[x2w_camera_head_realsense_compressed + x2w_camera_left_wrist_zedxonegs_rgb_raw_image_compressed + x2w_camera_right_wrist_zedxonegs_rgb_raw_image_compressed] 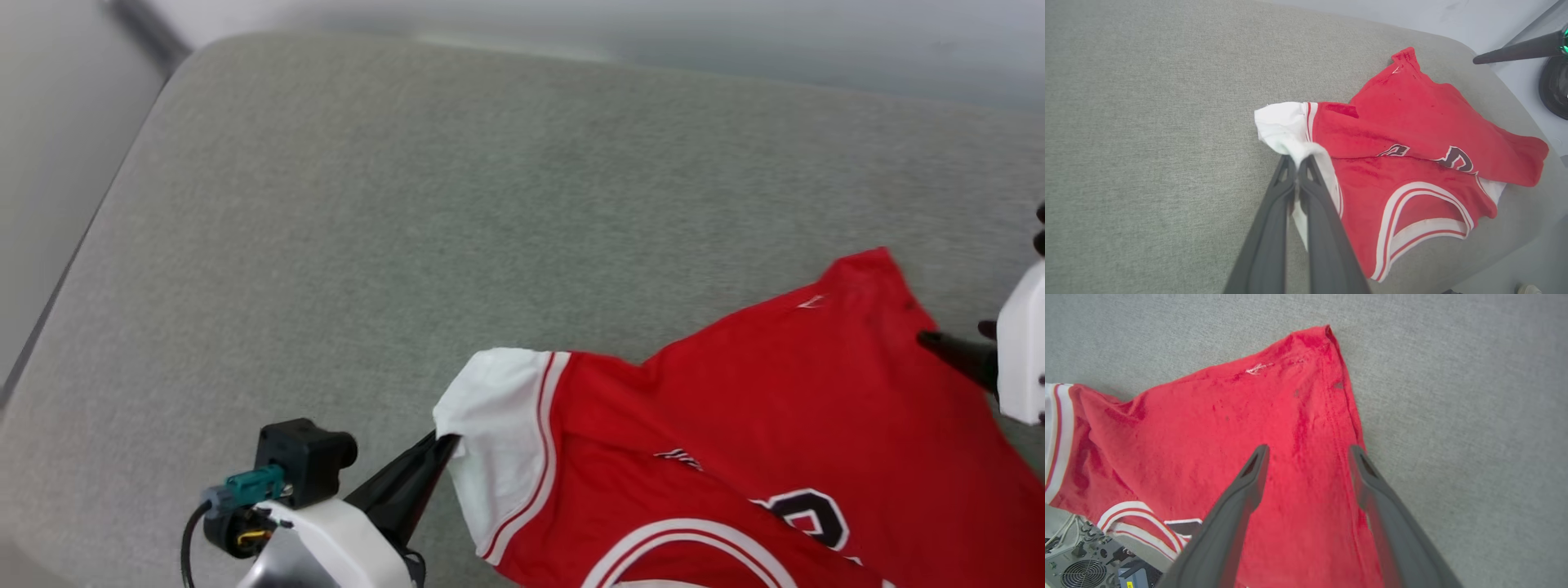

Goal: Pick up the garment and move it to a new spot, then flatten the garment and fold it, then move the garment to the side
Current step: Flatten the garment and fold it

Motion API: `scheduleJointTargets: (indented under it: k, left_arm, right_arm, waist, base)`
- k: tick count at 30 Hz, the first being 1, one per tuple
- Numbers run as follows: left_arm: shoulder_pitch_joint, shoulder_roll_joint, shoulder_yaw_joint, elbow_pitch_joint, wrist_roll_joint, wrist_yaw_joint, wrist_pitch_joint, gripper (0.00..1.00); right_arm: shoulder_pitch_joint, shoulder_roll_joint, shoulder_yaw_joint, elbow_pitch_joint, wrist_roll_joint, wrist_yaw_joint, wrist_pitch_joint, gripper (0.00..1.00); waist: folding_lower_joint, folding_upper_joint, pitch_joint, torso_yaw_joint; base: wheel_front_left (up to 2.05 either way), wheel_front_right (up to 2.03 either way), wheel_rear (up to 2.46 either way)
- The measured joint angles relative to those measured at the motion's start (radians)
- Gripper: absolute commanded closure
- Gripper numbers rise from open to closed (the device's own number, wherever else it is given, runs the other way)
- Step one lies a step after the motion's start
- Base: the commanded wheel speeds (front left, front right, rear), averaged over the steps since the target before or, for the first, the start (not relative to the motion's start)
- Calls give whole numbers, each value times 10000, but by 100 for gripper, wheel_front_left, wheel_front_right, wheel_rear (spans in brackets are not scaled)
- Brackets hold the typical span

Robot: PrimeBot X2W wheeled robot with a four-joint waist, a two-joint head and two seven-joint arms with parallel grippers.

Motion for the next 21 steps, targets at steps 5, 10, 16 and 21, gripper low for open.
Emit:
scheduleJointTargets:
  k: [5, 10, 16, 21]
  left_arm:
    - [-356, -347, -326, 230, 98, -244, -111, 100]
    - [-644, -675, -587, 483, 151, -451, -228, 100]
    - [-907, -874, -671, 769, 159, -617, -366, 100]
    - [-993, -897, -698, 932, 155, -696, -414, 100]
  right_arm:
    - [-745, -205, 132, 972, -593, 0, 79, 0]
    - [-1343, -437, 267, 1881, -955, 0, -92, 0]
    - [-1687, -782, 748, 2600, -1398, 0, -109, 0]
    - [-1727, -953, 943, 3009, -1407, -2, -121, 39]
  waist:
    - [0, 0, 560, 643]
    - [0, 0, 1117, 1205]
    - [0, 0, 1625, 1675]
    - [-2, 0, 1778, 1871]
  base:
    - [0, 0, 0]
    - [0, 0, 0]
    - [0, 0, 0]
    - [0, 0, 0]
